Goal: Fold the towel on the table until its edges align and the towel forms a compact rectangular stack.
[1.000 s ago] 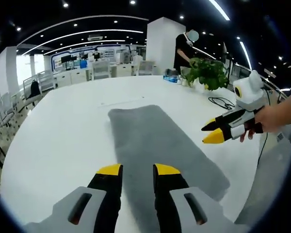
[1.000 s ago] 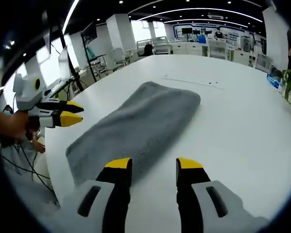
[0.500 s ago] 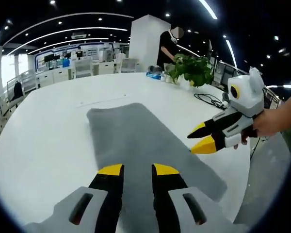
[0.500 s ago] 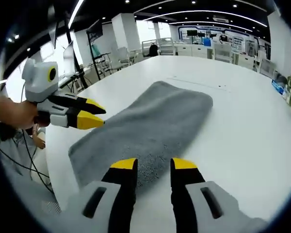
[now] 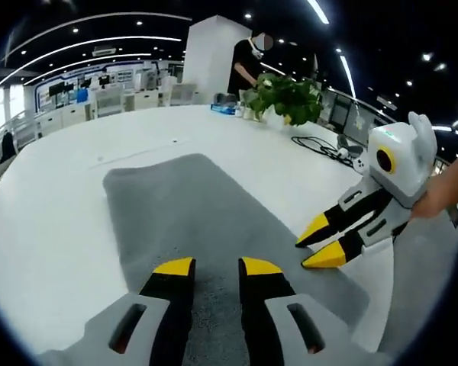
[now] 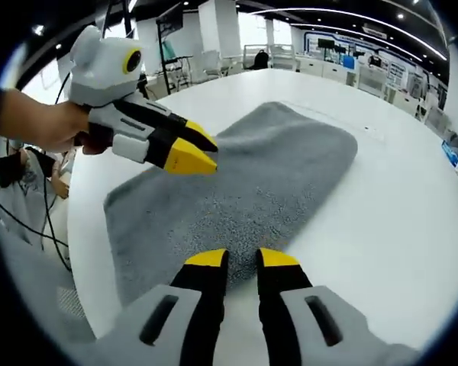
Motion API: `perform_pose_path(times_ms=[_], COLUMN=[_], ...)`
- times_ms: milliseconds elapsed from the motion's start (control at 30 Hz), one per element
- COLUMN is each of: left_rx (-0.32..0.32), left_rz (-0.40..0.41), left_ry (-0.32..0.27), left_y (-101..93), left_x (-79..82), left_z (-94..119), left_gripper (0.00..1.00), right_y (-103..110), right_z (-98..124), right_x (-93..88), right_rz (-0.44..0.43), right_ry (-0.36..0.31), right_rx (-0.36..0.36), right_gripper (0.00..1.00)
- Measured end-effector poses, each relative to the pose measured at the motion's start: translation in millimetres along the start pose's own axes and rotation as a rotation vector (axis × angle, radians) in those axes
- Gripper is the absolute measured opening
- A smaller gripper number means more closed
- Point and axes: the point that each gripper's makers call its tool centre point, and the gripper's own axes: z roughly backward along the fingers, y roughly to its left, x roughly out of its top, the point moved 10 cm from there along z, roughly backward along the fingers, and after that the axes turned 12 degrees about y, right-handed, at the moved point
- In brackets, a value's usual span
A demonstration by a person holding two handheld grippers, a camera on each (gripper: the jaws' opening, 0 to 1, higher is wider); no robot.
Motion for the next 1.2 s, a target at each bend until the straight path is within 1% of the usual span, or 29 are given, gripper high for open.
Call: perform_pose_path(times_ms=[67,100,133,167,200,233,267,333,433,467,500,567,600,667,733,833,1033,1200], left_rx=[0.016,0.057,0.064,0.058,0.064,0.090,0.103,0.107,0.139,0.136,0.118,0.117,0.119,0.106,0.098,0.095,0.076,0.055], left_rz=[0.004,0.015,0.020,0.039,0.049,0.042,0.034,0.036,0.045,0.055,0.075,0.069,0.063,0.077,0.069,0.040,0.030,0.017], left_ry=[0.025,0.053,0.049,0.033,0.034,0.044,0.045,0.033,0.033,0.034,0.037,0.048,0.052,0.052,0.061,0.068,0.073,0.085], left_y=[6.2,11.6,14.1,16.9,17.9,18.6,19.5,20.2,22.1,22.4,21.3,19.6,17.4,12.3,5.8,-3.0,-19.6,-35.7], left_x=[-4.8,-8.5,-9.1,-9.4,-9.8,-10.0,-10.0,-10.4,-16.5,-18.9,-22.7,-27.6,-30.2,-31.8,-32.3,-29.3,-24.9,-17.7], left_z=[-5,-5,-5,-4,-3,-1,0,3,10,12,13,13,14,15,13,11,3,-5], left_gripper=[0.23,0.23,0.22,0.22,0.22,0.21,0.22,0.23,0.24,0.24,0.24,0.24,0.24,0.24,0.24,0.24,0.23,0.24], right_y=[0,1,2,3,3,3,2,1,-2,-3,-4,-5,-6,-7,-8,-10,-16,-26], right_z=[-1,-3,-3,-3,-4,-4,-3,-2,1,2,3,4,5,7,10,14,25,35], right_x=[1.0,0.5,2.1,3.7,4.5,5.4,5.5,4.6,1.0,-0.2,-1.7,-3.5,-4.8,-7.4,-10.3,-16.0,-30.0,-41.4], right_rz=[0.010,0.027,0.035,0.049,0.055,0.065,0.071,0.090,0.090,0.089,0.090,0.090,0.091,0.106,0.107,0.109,0.120,0.136], right_ry=[0.008,0.040,0.042,0.057,0.065,0.072,0.077,0.085,0.089,0.089,0.087,0.087,0.090,0.096,0.099,0.106,0.128,0.150], right_rx=[-0.005,-0.019,-0.022,-0.032,-0.034,-0.035,-0.036,-0.038,-0.037,-0.036,-0.036,-0.037,-0.038,-0.045,-0.046,-0.056,-0.070,-0.091], right_gripper=[0.13,0.12,0.12,0.11,0.11,0.11,0.10,0.09,0.09,0.09,0.09,0.09,0.09,0.09,0.09,0.08,0.08,0.08])
